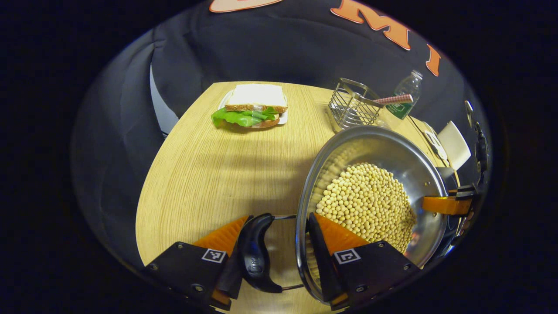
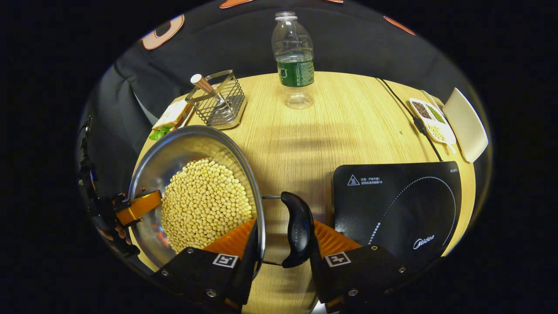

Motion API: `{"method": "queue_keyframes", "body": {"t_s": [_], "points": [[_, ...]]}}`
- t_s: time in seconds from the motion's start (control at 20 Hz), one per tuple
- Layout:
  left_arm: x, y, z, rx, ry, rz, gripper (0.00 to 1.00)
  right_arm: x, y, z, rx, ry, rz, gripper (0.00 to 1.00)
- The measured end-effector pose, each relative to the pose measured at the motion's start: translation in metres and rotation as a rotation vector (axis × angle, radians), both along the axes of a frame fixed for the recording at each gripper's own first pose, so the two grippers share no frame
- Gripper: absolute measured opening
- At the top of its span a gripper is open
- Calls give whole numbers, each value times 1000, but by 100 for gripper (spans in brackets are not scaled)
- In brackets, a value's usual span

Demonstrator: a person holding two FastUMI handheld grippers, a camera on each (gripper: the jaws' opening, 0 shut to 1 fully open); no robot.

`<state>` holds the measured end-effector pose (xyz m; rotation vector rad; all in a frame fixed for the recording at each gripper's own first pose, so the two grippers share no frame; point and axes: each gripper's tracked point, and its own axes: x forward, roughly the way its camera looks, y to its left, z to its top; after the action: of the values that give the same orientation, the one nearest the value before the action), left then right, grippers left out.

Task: First push the handle of the pot to place it horizontally, then grasp the pot with both hands and set it on the induction cooktop.

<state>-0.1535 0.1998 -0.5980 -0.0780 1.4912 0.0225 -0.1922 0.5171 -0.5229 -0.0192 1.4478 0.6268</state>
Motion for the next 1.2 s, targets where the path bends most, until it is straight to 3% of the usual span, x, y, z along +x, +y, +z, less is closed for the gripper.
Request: {"method": "queue_keyframes", "body": {"t_s": [0.2, 0.4, 0.6, 0.9, 0.95, 1.0, 1.2], "points": [[0, 2, 4, 22, -3, 18, 75, 5, -1, 2, -3, -4, -25, 55], [0, -2, 6, 42, -9, 70, 68, 4, 2, 2, -9, -20, -12, 52], [12, -9, 8, 74, -66, -30, 65, 12, -2, 2, 23, -17, -52, 49], [36, -32, 24, 61, -142, -64, 67, 28, -30, 21, 55, -91, -96, 49], [39, -40, 24, 55, -145, -73, 63, 31, -35, 24, 58, -100, -103, 49], [42, -51, 25, 52, -149, -84, 67, 36, -38, 27, 60, -110, -120, 49], [59, -88, 40, 50, -169, -121, 64, 50, -57, 35, 71, -119, -170, 48]]}}
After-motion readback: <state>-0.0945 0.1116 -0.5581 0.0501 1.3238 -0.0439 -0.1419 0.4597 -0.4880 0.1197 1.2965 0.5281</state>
